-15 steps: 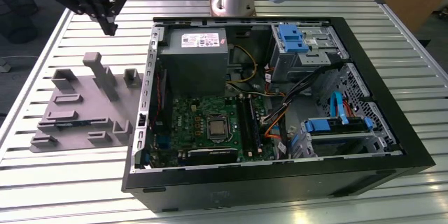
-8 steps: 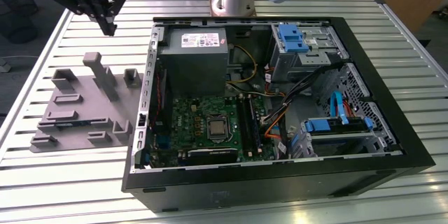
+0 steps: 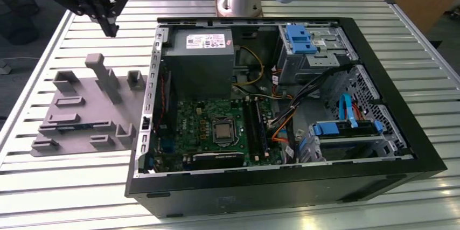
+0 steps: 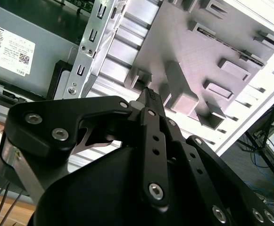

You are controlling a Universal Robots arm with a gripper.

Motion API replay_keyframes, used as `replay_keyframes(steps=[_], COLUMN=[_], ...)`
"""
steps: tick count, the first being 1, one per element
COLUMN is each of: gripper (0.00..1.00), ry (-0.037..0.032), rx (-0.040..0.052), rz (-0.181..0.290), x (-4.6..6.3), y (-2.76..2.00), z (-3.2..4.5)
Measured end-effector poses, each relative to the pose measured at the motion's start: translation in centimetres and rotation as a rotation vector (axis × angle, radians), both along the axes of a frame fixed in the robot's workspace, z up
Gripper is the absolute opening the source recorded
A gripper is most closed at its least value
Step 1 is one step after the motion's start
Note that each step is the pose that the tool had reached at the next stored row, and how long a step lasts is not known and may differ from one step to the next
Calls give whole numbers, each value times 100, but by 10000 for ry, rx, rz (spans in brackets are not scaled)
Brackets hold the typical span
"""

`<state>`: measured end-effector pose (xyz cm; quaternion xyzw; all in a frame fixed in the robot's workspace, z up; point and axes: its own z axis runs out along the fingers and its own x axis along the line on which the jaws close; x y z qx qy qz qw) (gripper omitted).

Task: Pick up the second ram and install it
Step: 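Reach for the second ram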

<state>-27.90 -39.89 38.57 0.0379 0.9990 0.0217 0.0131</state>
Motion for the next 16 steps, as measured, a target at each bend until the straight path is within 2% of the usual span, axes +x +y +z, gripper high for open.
replay_keyframes(steps=[16], gripper=[11], ry=[0], rx=[0], rz=[0], x=[-39], y=[0], z=[-8])
